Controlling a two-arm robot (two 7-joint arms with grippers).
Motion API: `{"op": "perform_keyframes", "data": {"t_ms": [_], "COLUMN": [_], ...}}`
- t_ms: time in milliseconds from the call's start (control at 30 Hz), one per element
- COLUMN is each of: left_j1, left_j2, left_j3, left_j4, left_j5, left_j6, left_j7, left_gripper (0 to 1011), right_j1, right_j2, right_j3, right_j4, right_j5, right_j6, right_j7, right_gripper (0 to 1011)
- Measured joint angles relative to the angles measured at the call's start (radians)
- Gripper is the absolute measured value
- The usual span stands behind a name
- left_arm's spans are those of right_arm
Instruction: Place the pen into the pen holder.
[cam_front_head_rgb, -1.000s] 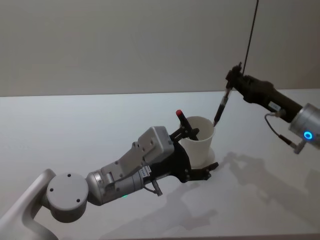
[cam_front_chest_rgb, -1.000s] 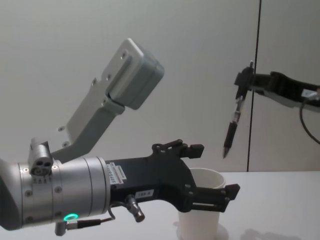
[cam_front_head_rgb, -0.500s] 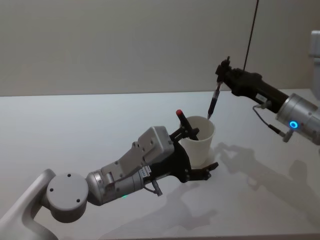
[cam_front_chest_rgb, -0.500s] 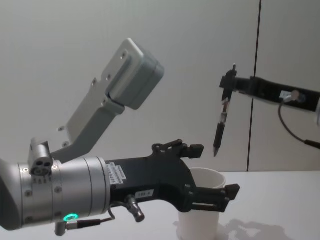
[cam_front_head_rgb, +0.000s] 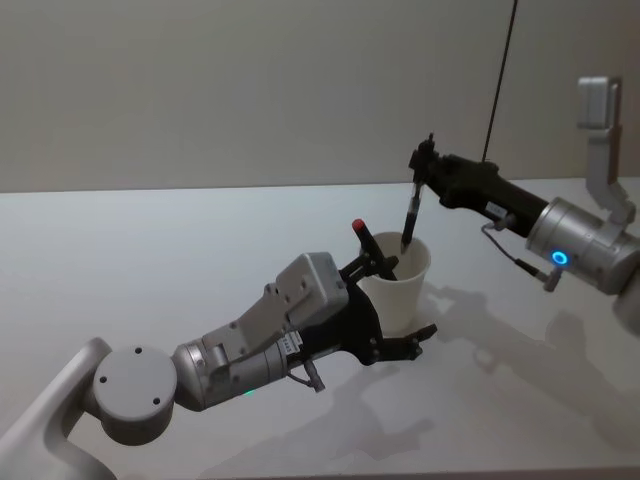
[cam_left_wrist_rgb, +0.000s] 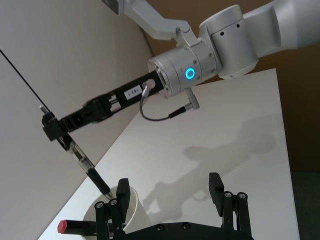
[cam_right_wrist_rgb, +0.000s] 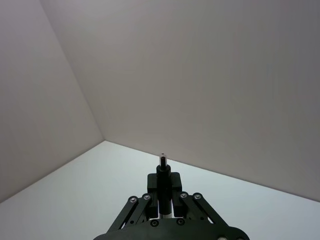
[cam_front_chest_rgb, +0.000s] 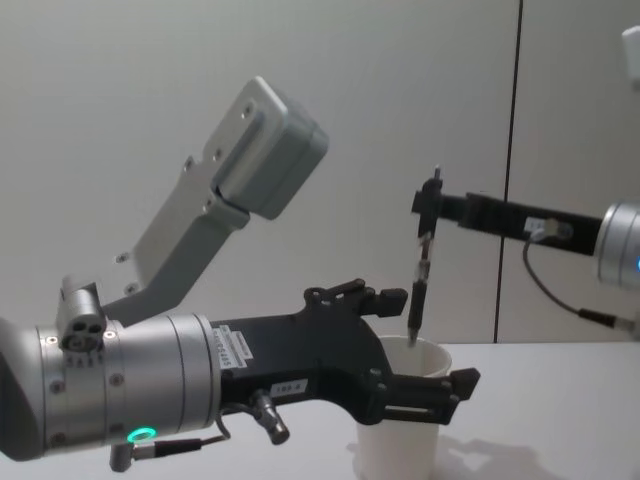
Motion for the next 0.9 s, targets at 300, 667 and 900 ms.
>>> {"op": "perform_keyframes", "data": {"t_ms": [300,667,900], "left_j1": [0.000,0.000,0.000], "left_j2": [0.000,0.000,0.000], "left_j3": [0.000,0.000,0.000], "left_j4": [0.000,0.000,0.000], "left_j5": [0.000,0.000,0.000], "left_j6": [0.000,0.000,0.000], "left_j7": [0.000,0.000,0.000], "left_gripper": [1004,1004,1004], "right_j1": [0.006,0.011,0.012], "right_j2": [-0.013,-0.024,-0.027], "right_j3": [-0.025,-0.048,-0.054], "right_j4": [0.038,0.075,0.087], "right_j5": [-0.018,-0.040,-0.042], "right_j6": [-0.012,-0.031,-0.039], "right_j7": [0.002,-0.003,-0.007], "right_gripper": [151,299,487]}}
